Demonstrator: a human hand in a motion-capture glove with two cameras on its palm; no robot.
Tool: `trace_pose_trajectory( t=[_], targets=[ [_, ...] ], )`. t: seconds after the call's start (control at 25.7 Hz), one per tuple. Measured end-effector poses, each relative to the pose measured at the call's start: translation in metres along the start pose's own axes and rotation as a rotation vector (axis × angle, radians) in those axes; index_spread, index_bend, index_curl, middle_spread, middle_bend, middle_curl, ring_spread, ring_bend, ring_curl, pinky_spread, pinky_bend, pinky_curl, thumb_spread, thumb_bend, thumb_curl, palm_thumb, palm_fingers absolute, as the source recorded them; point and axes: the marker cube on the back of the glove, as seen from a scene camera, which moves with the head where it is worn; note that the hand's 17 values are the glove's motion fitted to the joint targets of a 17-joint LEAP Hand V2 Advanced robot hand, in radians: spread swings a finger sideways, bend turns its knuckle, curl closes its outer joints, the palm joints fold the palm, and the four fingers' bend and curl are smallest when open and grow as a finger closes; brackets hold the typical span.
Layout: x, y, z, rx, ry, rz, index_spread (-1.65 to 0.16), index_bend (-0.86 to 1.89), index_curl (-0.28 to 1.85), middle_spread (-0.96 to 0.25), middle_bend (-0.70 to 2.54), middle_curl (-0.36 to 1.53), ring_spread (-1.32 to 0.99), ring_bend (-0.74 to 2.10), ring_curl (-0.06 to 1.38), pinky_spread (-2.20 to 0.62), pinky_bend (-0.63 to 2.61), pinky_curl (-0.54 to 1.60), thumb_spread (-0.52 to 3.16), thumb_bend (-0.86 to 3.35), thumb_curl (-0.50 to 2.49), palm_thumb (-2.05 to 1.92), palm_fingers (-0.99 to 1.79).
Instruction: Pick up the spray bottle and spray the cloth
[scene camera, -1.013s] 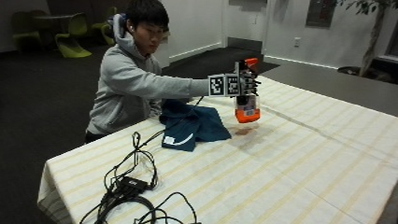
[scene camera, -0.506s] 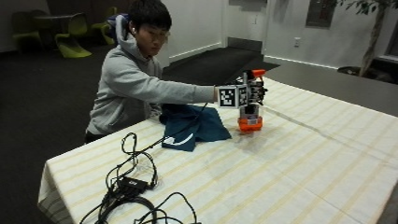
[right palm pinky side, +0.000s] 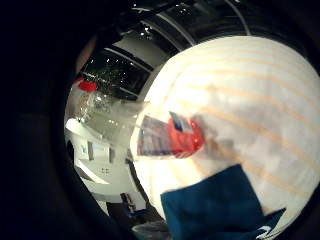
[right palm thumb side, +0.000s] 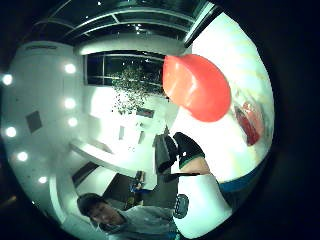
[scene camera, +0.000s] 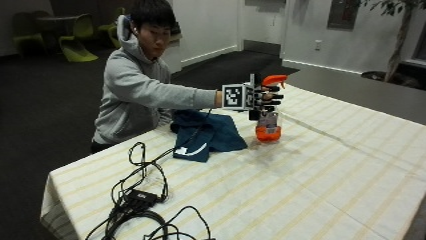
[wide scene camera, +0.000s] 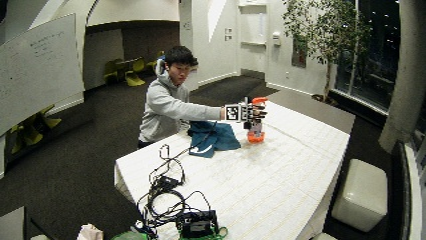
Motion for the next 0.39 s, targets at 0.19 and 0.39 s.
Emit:
trace_pose_trajectory(
  t=[0.19,0.39],
  targets=[
    [-0.004,0.010,-0.011,-0.007,0.008,-0.010,-0.32,0.06,0.32,-0.01,0.18,0.35,-0.07,0.27,0.32,0.07,0.58,0.40,0.76,-0.06,0.56,0.70,0.16],
    [-0.003,0.014,-0.016,-0.005,0.022,-0.013,-0.33,0.09,0.28,0.00,0.19,0.34,-0.06,0.30,0.32,0.11,0.59,0.39,0.79,-0.04,0.52,0.69,0.15]
  ],
)
